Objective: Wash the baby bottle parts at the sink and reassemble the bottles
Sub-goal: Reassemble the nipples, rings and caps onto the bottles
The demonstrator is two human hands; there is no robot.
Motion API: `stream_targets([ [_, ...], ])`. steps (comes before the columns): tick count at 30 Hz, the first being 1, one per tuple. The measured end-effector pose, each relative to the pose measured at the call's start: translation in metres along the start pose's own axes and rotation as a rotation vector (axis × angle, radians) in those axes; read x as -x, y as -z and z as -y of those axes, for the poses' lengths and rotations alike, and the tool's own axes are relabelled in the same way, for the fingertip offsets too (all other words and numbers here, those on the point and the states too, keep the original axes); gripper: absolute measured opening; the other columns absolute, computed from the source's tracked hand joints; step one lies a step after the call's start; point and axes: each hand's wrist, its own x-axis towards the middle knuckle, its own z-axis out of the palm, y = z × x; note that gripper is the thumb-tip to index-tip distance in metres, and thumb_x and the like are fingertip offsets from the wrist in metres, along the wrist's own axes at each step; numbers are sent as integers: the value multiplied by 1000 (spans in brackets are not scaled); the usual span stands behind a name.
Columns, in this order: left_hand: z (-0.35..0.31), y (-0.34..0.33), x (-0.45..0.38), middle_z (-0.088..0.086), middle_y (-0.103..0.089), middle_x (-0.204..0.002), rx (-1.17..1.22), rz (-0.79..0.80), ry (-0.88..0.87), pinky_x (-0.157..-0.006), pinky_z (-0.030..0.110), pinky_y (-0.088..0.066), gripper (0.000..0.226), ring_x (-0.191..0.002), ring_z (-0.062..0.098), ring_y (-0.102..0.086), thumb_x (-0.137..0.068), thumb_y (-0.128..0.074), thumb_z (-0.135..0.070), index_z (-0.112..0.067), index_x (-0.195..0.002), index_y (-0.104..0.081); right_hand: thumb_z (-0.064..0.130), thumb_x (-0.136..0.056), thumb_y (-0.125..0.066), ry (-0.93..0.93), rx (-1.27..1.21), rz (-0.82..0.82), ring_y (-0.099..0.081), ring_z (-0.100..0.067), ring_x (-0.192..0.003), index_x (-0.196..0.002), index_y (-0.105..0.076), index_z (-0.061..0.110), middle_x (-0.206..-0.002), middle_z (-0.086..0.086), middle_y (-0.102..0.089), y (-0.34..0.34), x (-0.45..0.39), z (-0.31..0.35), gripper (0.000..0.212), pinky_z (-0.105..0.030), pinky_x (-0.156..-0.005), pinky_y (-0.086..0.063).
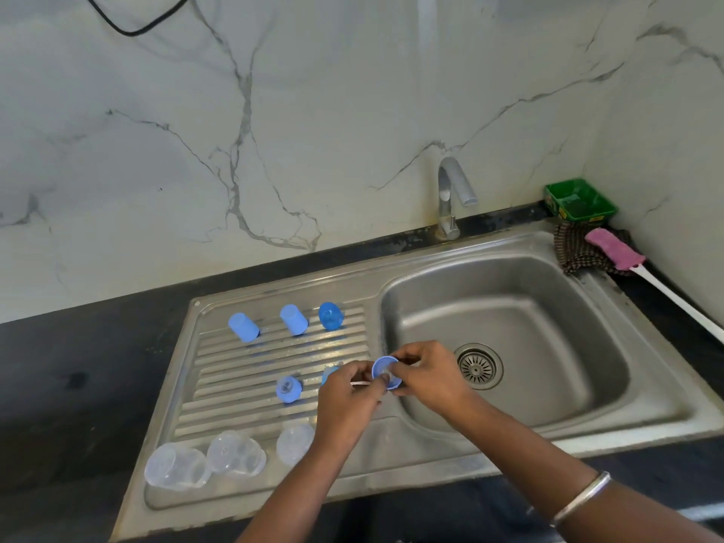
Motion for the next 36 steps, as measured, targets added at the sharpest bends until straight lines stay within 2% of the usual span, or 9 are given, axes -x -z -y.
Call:
stream_targets([
  [4, -1, 31, -12, -4, -73, -73, -65, -71, -55, -78, 44, -59, 6, -76, 16, -71, -81, -73, -15, -21, -80, -75, 2, -81, -67, 45, -9, 19, -74, -25, -74, -82, -77, 9, -81, -13, -74, -34, -7, 10, 13, -39, -71, -63],
  [8, 5, 72, -27, -2, -74, -73, -90, -116, -90, -77, 45, -58, 2, -74, 19, -72, -81, -75, -18, -19, -81, -76, 12, -91, -64, -114, -325, 142, -74, -32, -83, -92, -74, 0, -93, -25, -73, -69, -13, 28, 16, -42, -84, -61],
  [12, 17, 120, -39, -10, -74, -75, -85, -115, -121, -71, 31, -56, 5, -73, 7, -70, -83, -76, -19, -23, -84, -77, 18, -92, -65, -232, -370, 259, -73, -28, -85, -95, -72, 10, -95, -18, -74, -109, -22, 45, 11, -34, -75, -61],
  [16, 30, 159, -52, -13, -74, -72, -110, -76, -167, -66, 16, -48, 7, -70, 0, -68, -82, -77, -18, -25, -83, -79, 21, -90, -64, -326, -375, 398, -73, -24, -87, -110, -72, 6, -99, -15, -74, -144, -33, 52, 26, -31, -72, -59],
  [19, 37, 186, -59, -16, -75, -75, -153, 30, -191, -69, 14, -49, 17, -75, -3, -69, -82, -74, -15, -30, -85, -79, 8, -84, -72, -247, -324, 340, -73, -32, -89, -97, -68, 5, -101, -20, -74, -168, -41, 51, 14, -48, -84, -60],
  [22, 44, 211, -68, -21, -76, -89, -181, 130, -143, -76, 11, -48, 33, -90, -7, -68, -82, -67, -7, -36, -95, -78, 8, -72, -83, -51, 86, 213, -68, -26, -76, -94, -64, 10, -82, -9, -67, -196, -51, 47, 29, -48, -81, -61],
  [26, 51, 238, -84, -9, -76, -100, -268, -20, -75, -81, 13, -46, 33, -98, 6, -68, -88, -58, -2, -22, -104, -78, 19, -69, -83, 326, 665, 194, -62, -18, -77, -97, -63, 19, -87, 2, -67, -223, -60, 44, 35, -32, -73, -52],
  [30, 58, 260, -93, -5, -76, -98, -217, -55, -68, -90, 28, -52, 24, -97, 11, -68, -91, -59, -8, -20, -102, -77, 19, -76, -72, 415, 1013, 316, -62, -23, -86, -102, -60, 22, -94, 0, -68, -252, -72, 39, 29, -32, -70, -51],
  [36, 78, 271, -97, -6, -75, -102, -237, -28, -48, -94, 25, -49, 26, -99, 9, -66, -90, -59, -8, -19, -103, -78, 17, -84, -64, 439, 1280, 397, -62, -27, -98, -114, -54, 22, -106, -4, -65, -283, -77, 25, 32, -32, -68, -44],
])
